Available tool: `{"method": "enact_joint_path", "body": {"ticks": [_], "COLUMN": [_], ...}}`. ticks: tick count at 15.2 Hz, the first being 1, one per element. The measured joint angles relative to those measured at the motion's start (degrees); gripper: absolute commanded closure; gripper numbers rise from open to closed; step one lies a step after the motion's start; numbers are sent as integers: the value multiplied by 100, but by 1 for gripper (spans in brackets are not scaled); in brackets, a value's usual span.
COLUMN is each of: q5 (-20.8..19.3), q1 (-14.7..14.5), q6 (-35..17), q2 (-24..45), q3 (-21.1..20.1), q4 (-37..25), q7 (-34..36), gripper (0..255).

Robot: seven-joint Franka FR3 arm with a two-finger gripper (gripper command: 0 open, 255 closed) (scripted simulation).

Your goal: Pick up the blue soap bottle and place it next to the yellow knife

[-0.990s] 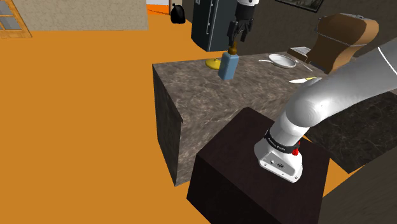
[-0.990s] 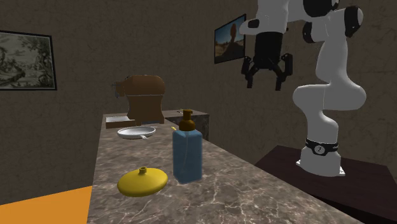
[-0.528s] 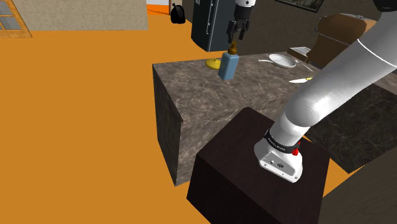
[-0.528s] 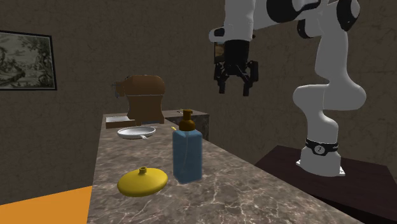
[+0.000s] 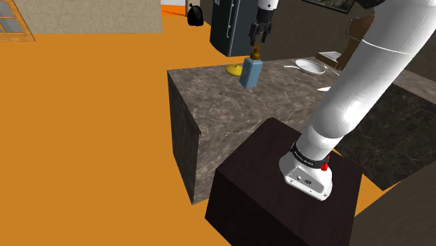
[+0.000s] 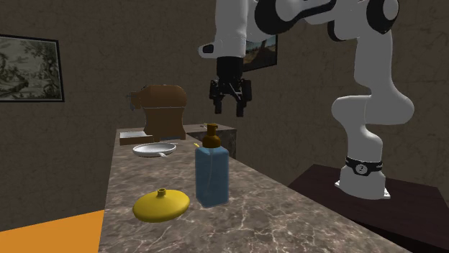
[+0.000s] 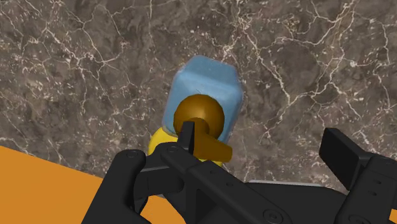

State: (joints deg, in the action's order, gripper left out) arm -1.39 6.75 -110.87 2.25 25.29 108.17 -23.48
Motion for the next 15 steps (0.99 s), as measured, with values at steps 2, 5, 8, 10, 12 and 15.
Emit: {"method": "enact_joint_path", "body": {"ticks": [2,5,8,10,12,15], "q5": [250,420,464,496,505,513], "q1": [143,256,265,279,279,283], "q6": [47,3,-217,-337,-431,-447], "q2": [478,795,875,937,952,966], "q3": [93,131,122,119,116,115], "q4": [-469,-697,-548,-483,-401,-401], "q7": [-281,-465,-485,-512,-516,-522], "gripper": [0,0,0,0,0,0]}}
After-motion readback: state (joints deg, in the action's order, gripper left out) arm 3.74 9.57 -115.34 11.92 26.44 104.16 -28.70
